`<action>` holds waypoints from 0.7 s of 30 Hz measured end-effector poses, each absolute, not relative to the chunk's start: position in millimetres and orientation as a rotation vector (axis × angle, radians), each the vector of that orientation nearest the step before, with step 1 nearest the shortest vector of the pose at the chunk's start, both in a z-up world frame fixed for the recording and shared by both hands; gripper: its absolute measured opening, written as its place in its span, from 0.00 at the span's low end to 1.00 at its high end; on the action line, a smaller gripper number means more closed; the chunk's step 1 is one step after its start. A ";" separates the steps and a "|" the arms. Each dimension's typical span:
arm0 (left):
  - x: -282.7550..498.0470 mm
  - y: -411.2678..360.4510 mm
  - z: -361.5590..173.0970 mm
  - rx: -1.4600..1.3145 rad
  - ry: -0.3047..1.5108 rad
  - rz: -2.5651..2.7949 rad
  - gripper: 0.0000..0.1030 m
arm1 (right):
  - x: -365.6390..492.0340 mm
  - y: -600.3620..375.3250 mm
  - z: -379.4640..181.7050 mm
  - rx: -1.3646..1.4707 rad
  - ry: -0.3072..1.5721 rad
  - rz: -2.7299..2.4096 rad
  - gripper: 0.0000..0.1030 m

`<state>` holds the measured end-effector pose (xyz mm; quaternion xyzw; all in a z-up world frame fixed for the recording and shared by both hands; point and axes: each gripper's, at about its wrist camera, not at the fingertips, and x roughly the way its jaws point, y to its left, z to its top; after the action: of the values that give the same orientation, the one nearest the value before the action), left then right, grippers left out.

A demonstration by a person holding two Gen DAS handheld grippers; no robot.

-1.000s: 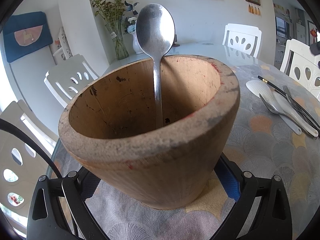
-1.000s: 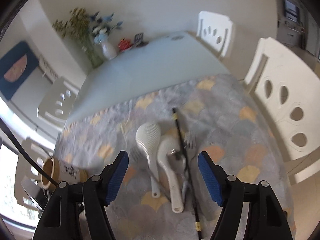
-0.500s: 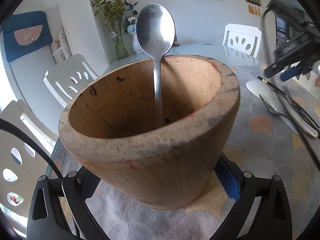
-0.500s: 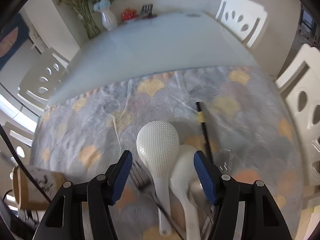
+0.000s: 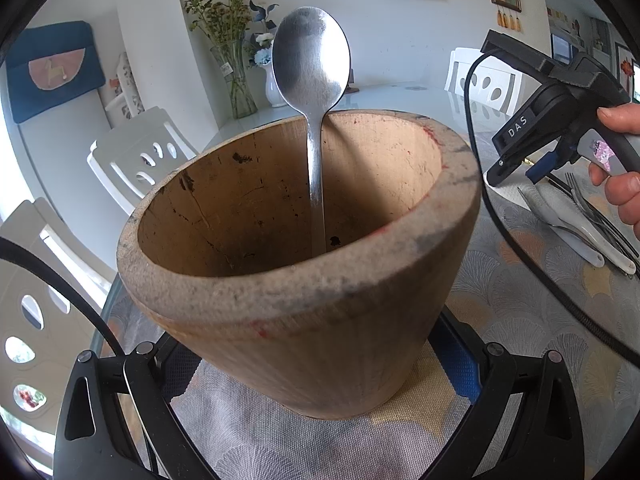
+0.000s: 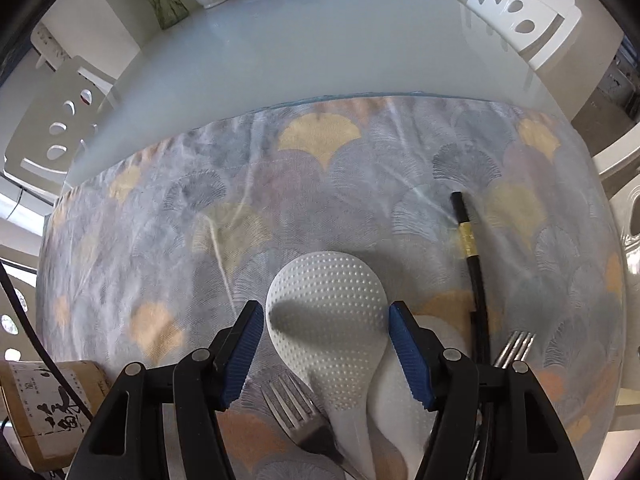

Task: Organize utensils
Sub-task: 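Return the right tool to the utensils and grasp the white rice paddle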

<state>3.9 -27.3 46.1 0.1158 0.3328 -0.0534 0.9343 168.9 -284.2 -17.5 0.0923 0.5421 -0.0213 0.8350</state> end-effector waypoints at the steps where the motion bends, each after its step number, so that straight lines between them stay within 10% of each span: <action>1: 3.9 -27.3 46.1 0.237 0.681 -0.109 0.97 | 169.3 -281.5 -18.3 0.185 1.153 -0.045 0.61; 21: 2.9 -27.8 46.0 0.241 0.685 -0.106 0.97 | 175.0 -241.5 -31.6 0.036 1.173 0.007 0.78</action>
<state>2.9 -27.8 46.0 0.1180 0.3346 -0.0518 0.9335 175.0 -241.5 -31.6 0.0171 0.5532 0.0035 0.8328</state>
